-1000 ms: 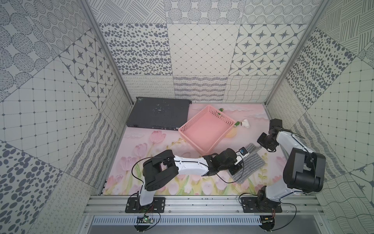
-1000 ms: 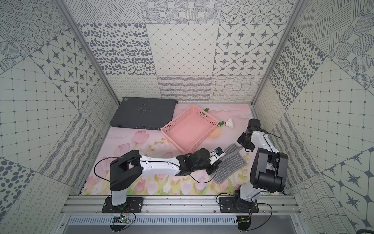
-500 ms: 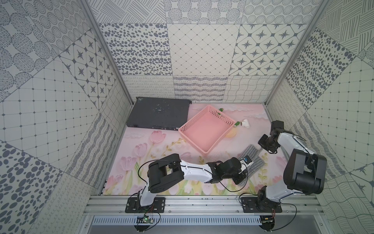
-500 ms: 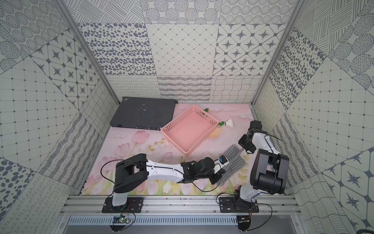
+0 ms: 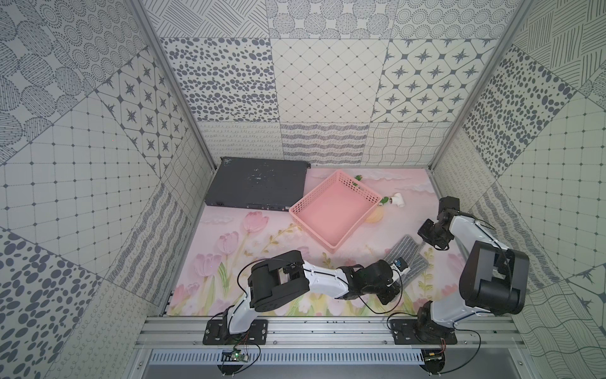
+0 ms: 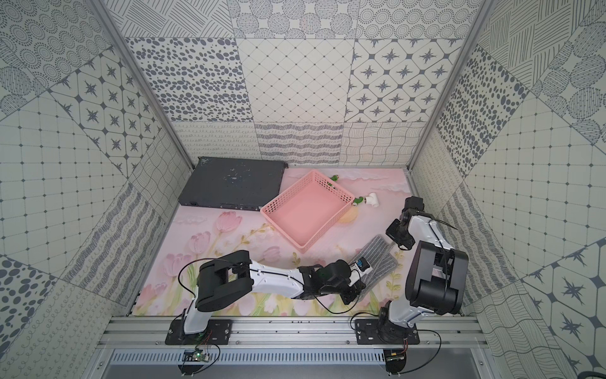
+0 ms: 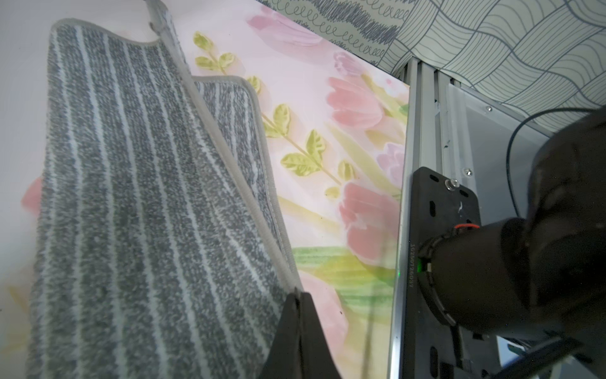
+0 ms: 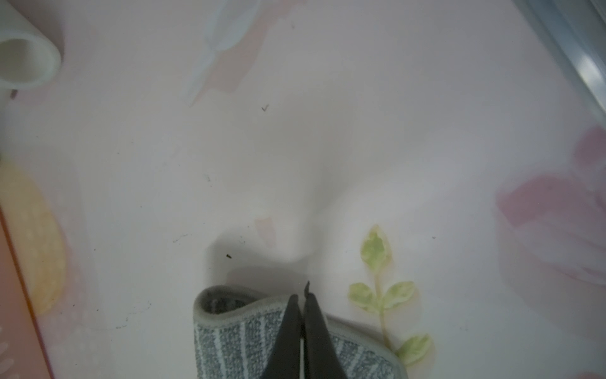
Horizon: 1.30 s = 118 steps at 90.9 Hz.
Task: Fold the square dishcloth
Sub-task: Fold the cleaning item at the center of the board.
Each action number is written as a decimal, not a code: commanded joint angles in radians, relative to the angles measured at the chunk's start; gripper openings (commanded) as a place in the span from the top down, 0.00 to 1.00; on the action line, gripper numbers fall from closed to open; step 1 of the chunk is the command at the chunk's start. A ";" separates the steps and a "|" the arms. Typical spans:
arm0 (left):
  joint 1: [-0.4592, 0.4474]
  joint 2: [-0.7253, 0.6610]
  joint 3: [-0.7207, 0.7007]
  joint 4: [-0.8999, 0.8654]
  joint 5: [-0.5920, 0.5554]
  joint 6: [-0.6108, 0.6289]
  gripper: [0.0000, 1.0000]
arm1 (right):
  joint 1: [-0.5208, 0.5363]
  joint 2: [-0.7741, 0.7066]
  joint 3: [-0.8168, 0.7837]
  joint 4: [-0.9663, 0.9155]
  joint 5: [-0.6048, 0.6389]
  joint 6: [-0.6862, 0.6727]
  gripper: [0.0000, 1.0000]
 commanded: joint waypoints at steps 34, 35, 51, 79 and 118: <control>-0.019 0.006 -0.020 -0.005 0.153 -0.074 1.00 | -0.010 -0.027 -0.031 0.090 0.018 0.006 0.95; -0.020 0.006 -0.020 -0.007 0.153 -0.073 0.99 | -0.009 -0.030 -0.032 0.090 0.017 0.006 0.95; -0.024 -0.005 -0.024 -0.020 0.149 -0.065 0.98 | -0.009 -0.074 -0.046 0.085 -0.008 0.010 0.91; -0.025 0.018 -0.023 -0.024 0.183 -0.083 0.93 | -0.009 -0.114 -0.076 0.068 0.014 0.018 0.90; -0.026 -0.027 -0.043 -0.017 0.222 -0.117 0.41 | 0.001 -0.115 -0.073 0.067 -0.015 -0.001 0.79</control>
